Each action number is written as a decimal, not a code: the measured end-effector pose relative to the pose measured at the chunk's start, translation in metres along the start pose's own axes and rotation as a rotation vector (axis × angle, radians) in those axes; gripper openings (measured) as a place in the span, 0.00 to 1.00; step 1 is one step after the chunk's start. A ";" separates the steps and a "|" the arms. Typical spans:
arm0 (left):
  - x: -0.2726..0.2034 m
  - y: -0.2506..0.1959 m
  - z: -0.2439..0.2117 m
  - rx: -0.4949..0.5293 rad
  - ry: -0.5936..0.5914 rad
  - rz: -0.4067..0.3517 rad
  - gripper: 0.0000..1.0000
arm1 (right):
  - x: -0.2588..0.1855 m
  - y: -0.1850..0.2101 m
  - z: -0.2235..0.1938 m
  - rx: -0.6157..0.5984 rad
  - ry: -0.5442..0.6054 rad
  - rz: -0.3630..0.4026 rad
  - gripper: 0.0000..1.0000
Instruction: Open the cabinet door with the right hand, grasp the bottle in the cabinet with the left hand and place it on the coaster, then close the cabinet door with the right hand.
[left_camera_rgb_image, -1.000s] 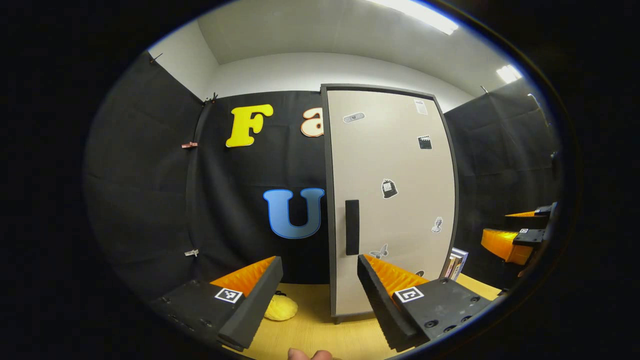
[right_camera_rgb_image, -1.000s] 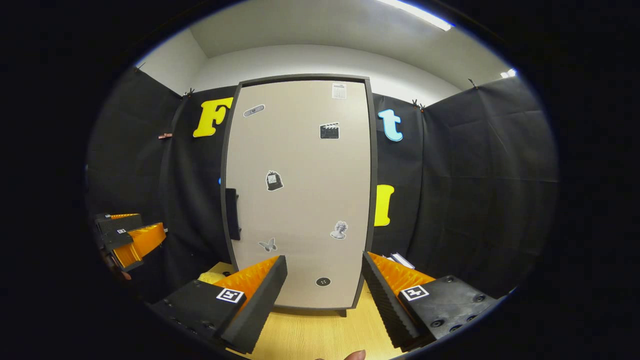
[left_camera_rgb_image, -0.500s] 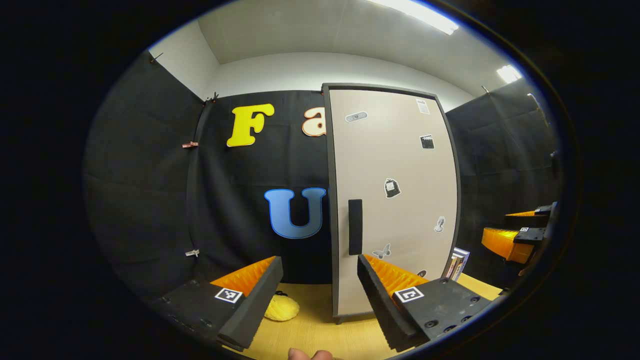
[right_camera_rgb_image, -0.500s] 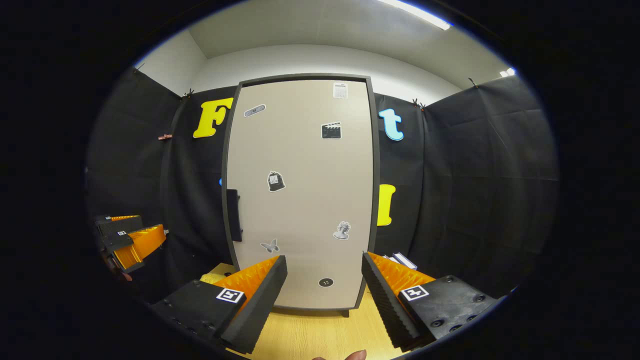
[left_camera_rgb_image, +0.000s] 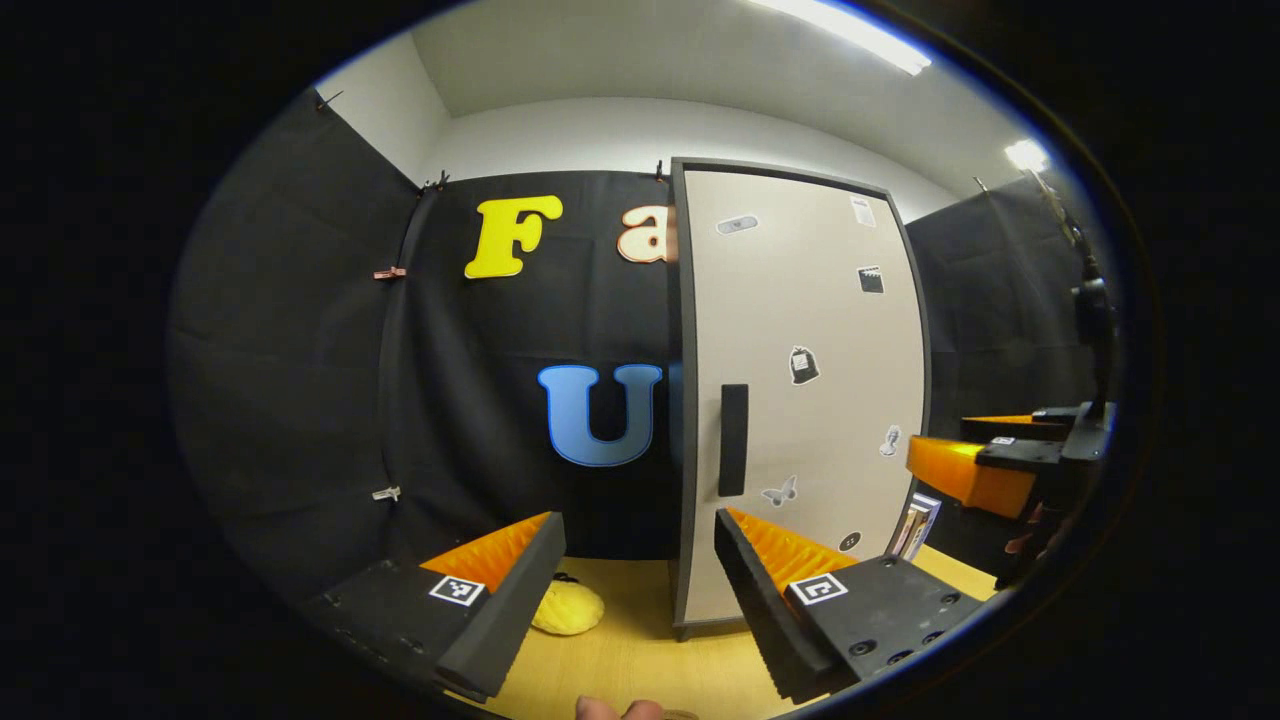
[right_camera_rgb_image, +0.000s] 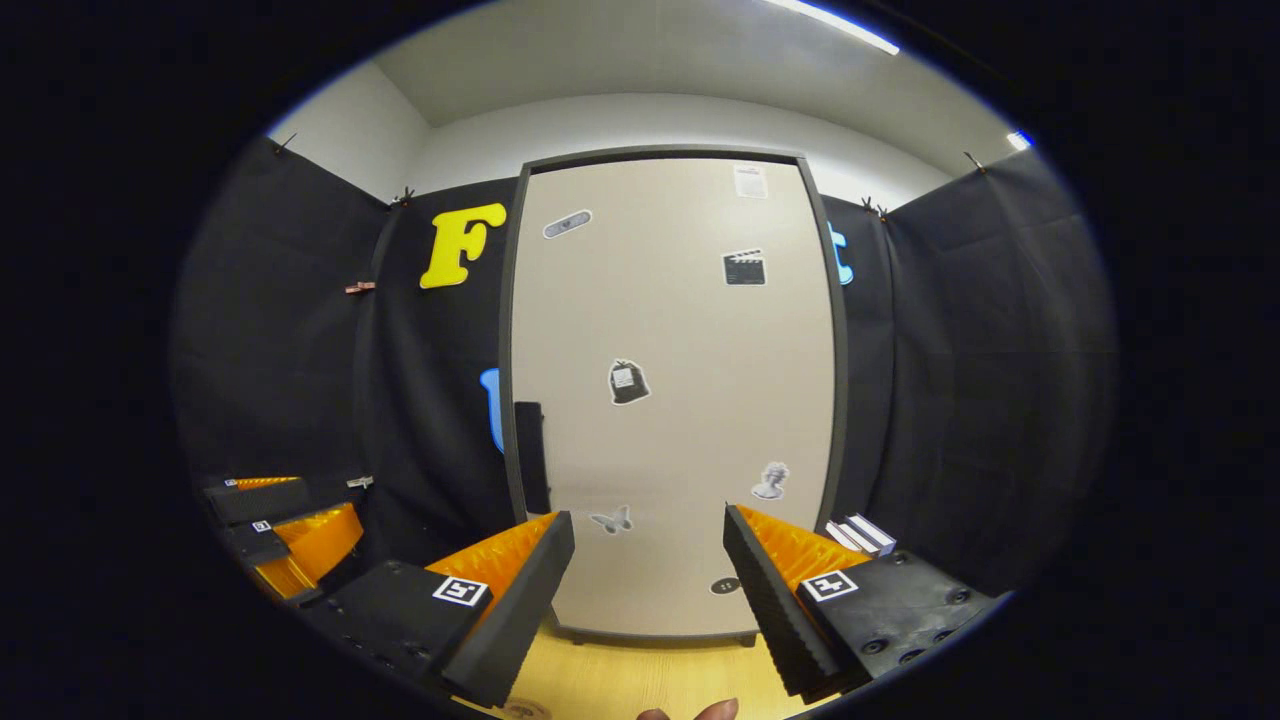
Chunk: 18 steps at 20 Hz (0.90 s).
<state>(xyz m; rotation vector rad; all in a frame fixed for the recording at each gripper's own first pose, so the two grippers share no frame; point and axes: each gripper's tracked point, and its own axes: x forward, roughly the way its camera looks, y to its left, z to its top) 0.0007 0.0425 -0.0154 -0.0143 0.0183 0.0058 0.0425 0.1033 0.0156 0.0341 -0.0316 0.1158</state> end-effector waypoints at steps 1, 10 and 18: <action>0.000 0.005 -0.001 0.006 -0.001 0.006 0.95 | 0.008 0.010 0.001 -0.002 -0.006 0.012 0.98; 0.002 0.035 -0.023 -0.001 0.032 0.042 0.95 | 0.090 0.077 -0.010 0.041 -0.001 0.064 0.98; 0.005 0.055 -0.031 -0.025 0.045 0.062 0.95 | 0.152 0.104 -0.033 0.036 0.015 0.048 0.95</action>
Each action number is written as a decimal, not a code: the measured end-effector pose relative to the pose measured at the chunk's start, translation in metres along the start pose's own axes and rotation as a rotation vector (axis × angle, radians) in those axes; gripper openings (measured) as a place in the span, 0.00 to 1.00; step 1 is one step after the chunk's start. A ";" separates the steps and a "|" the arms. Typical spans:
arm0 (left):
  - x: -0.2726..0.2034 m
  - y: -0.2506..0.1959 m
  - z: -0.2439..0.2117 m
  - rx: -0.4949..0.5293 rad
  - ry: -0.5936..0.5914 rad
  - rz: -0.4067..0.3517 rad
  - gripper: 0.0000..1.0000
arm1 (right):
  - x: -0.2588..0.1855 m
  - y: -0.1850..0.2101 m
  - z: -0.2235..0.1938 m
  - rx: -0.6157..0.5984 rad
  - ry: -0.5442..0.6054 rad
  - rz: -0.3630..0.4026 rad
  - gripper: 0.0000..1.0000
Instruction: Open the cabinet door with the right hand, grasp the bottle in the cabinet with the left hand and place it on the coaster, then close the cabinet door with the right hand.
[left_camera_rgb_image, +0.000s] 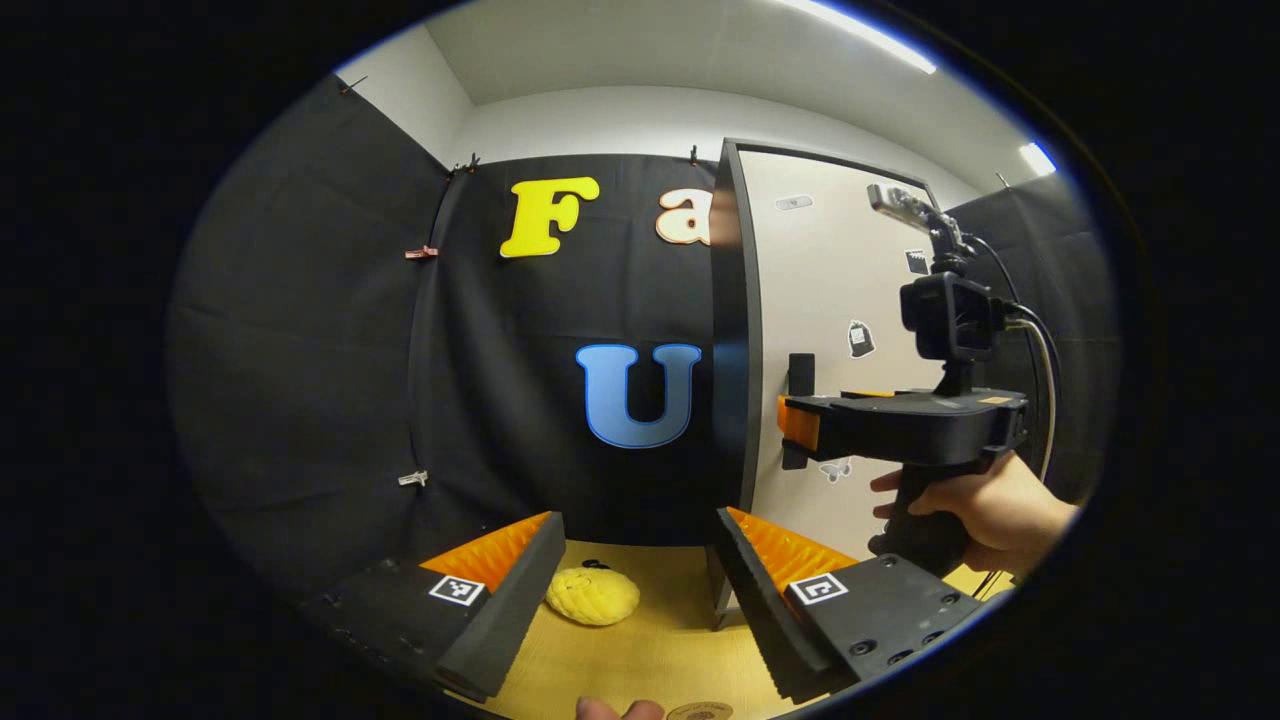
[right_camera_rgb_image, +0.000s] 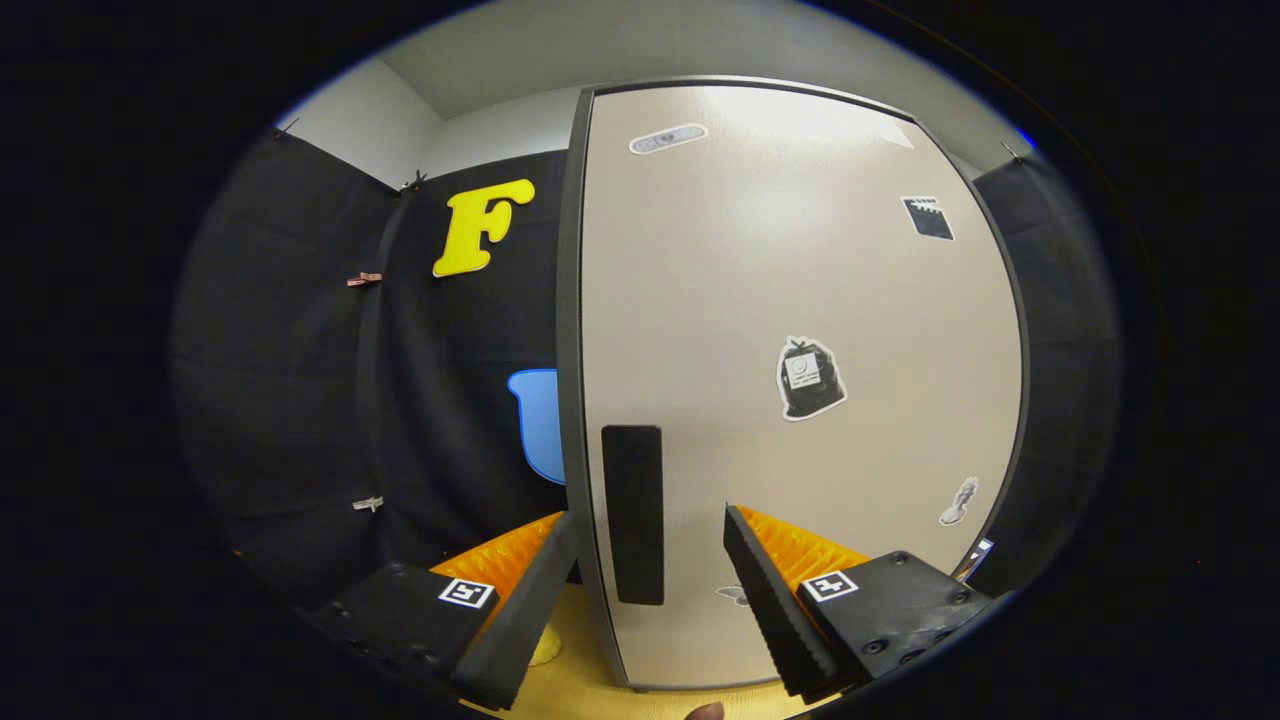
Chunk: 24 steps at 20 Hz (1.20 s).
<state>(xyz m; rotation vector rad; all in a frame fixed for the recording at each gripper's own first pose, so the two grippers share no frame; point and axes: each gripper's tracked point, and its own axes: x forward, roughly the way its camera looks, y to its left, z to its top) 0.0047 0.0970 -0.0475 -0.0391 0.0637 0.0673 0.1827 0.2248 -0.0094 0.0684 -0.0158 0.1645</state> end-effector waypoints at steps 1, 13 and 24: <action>0.001 0.002 -0.002 -0.005 0.005 0.001 0.95 | 0.006 0.001 -0.002 -0.001 0.004 -0.004 0.95; -0.013 0.013 -0.007 -0.019 0.018 0.037 0.95 | 0.033 -0.001 -0.016 -0.023 0.004 -0.102 0.34; -0.041 0.002 0.000 -0.027 0.006 0.069 0.95 | -0.018 0.005 -0.015 -0.014 0.025 0.038 0.19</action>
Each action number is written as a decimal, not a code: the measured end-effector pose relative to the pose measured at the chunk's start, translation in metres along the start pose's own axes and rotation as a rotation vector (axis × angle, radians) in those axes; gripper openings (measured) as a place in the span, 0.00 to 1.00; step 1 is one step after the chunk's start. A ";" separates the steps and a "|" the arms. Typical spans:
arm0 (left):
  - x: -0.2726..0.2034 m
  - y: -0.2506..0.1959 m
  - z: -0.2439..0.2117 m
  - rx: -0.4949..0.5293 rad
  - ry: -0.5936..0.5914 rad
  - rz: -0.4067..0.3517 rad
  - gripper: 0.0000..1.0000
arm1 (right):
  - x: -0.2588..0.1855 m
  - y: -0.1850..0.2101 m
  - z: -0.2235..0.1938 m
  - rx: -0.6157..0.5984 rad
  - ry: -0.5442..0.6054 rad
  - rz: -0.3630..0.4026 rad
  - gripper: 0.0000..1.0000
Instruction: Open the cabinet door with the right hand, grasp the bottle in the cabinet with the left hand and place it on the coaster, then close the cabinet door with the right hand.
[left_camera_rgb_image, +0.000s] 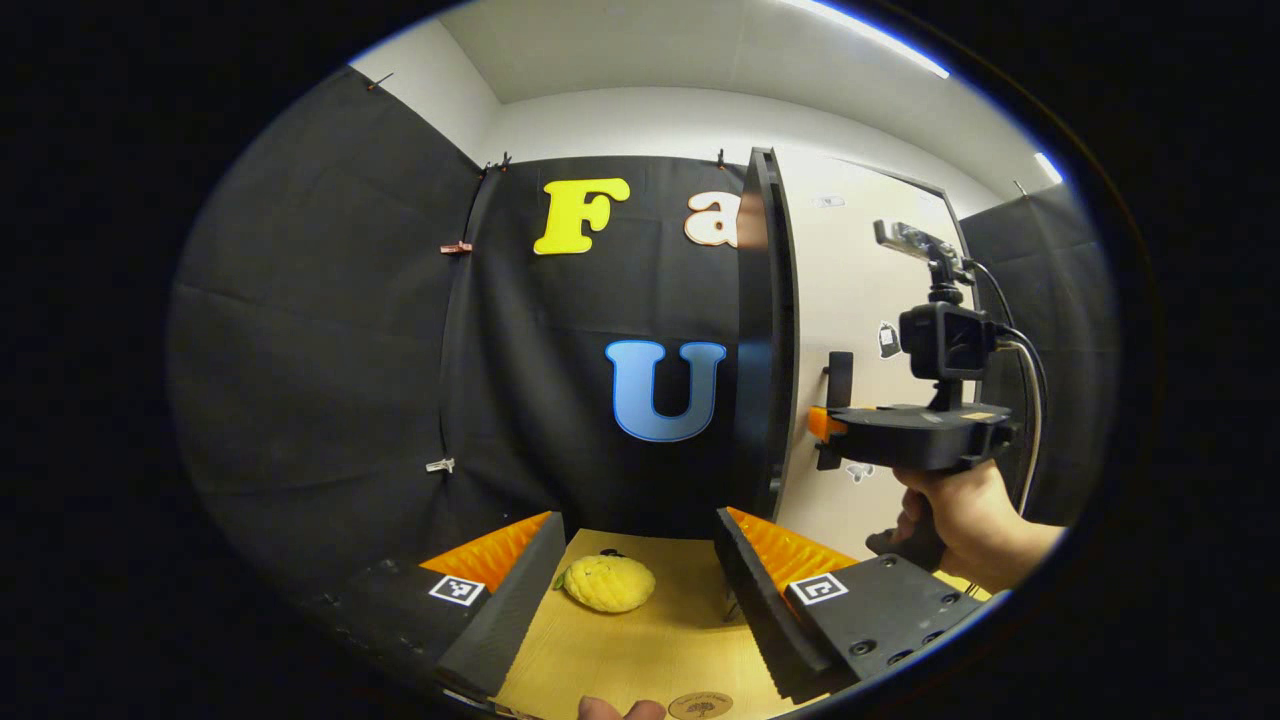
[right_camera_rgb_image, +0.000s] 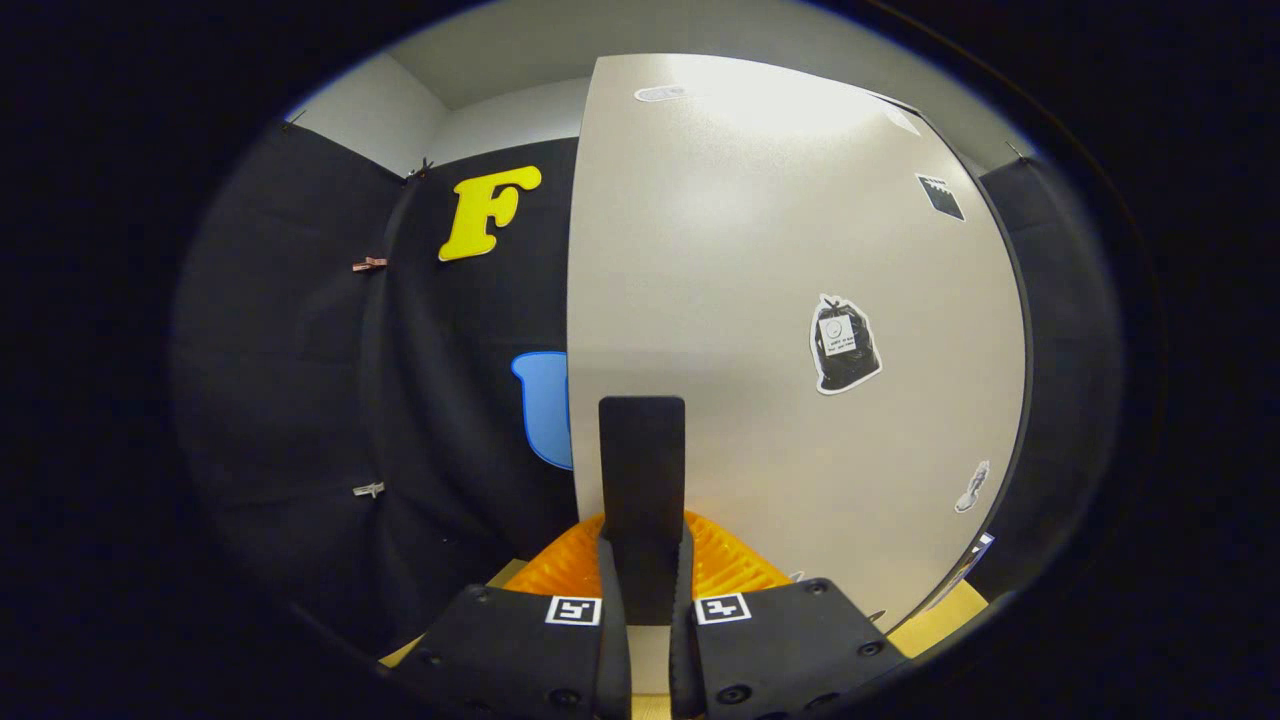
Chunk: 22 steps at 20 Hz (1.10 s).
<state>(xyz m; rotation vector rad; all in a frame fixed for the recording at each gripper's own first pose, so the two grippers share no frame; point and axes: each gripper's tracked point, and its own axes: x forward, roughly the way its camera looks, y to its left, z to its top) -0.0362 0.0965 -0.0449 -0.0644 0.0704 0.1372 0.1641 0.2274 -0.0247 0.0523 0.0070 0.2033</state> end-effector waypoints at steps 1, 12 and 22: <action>-0.004 -0.004 0.001 0.000 -0.003 -0.001 0.95 | -0.011 0.000 0.000 0.000 0.001 0.019 0.19; -0.019 -0.039 0.016 0.033 -0.034 -0.023 0.94 | -0.089 -0.011 0.013 0.017 0.018 0.131 0.19; -0.009 -0.086 0.022 0.036 -0.045 -0.113 0.94 | -0.156 -0.064 0.014 0.023 0.038 0.112 0.19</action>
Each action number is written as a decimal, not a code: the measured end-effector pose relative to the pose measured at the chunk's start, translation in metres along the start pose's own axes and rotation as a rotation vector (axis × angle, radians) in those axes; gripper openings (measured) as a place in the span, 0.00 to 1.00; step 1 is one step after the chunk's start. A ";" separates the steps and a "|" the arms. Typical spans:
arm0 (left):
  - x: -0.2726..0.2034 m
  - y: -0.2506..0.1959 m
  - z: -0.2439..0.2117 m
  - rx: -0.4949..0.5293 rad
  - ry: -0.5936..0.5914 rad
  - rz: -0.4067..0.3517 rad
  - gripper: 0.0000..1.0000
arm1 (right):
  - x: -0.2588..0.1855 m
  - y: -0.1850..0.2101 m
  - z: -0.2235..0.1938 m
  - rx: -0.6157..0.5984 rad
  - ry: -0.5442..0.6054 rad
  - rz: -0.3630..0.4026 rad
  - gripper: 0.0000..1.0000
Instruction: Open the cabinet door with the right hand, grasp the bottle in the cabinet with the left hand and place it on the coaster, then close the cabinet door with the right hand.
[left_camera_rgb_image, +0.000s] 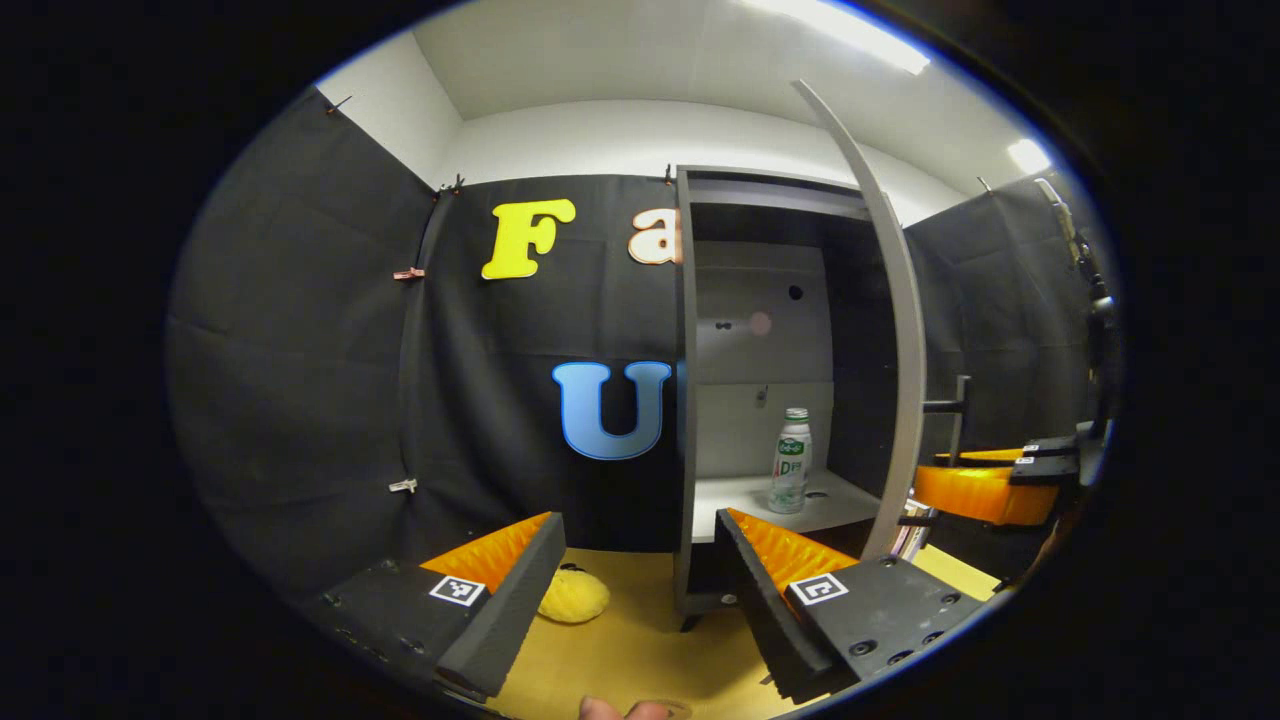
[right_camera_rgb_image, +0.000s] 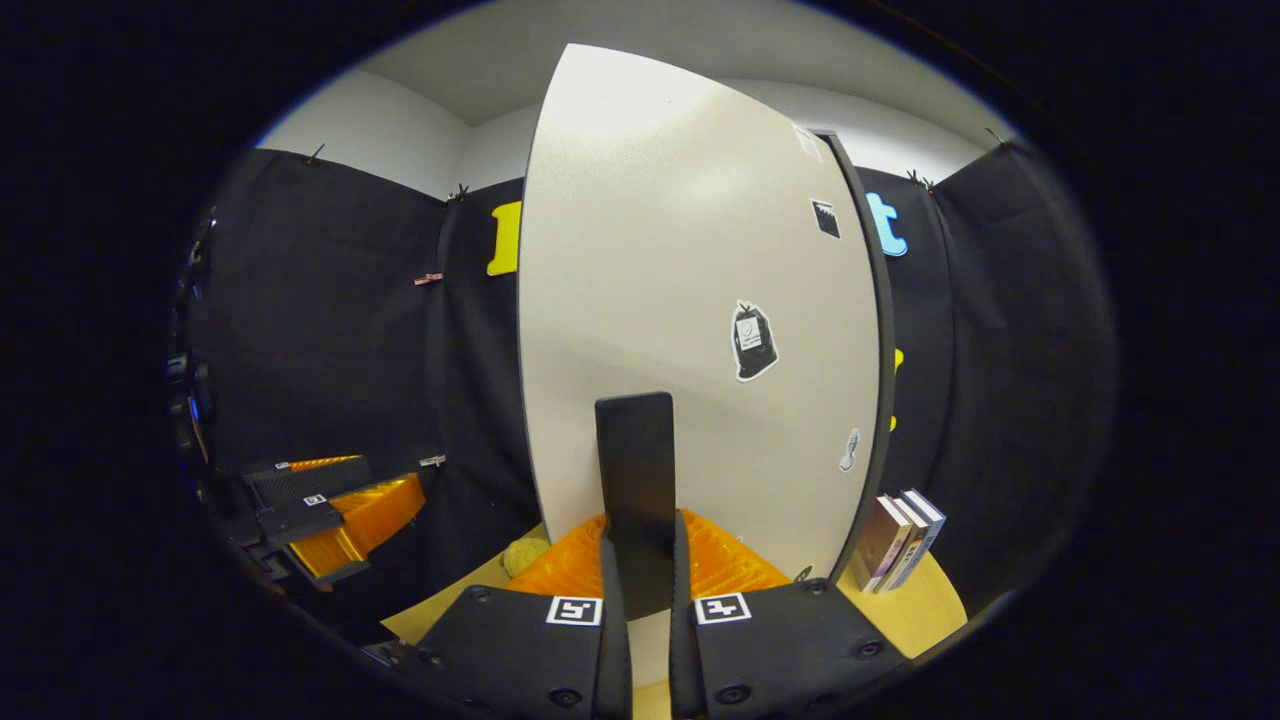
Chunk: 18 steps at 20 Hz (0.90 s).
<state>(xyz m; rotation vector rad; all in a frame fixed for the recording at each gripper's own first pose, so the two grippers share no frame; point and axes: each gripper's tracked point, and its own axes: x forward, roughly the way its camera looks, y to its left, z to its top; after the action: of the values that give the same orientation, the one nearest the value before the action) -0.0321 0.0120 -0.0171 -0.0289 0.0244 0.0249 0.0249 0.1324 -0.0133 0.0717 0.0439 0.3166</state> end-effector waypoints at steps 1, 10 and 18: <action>0.002 -0.005 0.001 -0.004 -0.002 -0.011 0.94 | -0.007 -0.006 -0.001 -0.001 -0.001 -0.008 0.19; 0.025 -0.057 0.006 -0.001 -0.007 -0.092 0.95 | -0.058 -0.071 0.002 -0.001 -0.022 -0.106 0.18; 0.038 -0.099 0.009 0.010 -0.013 -0.139 0.92 | -0.095 -0.144 0.005 -0.006 -0.029 -0.199 0.17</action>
<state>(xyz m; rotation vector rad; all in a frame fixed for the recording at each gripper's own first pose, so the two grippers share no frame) 0.0089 -0.0860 -0.0062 -0.0208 0.0092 -0.1136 -0.0209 -0.0344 -0.0163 0.0656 0.0216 0.1168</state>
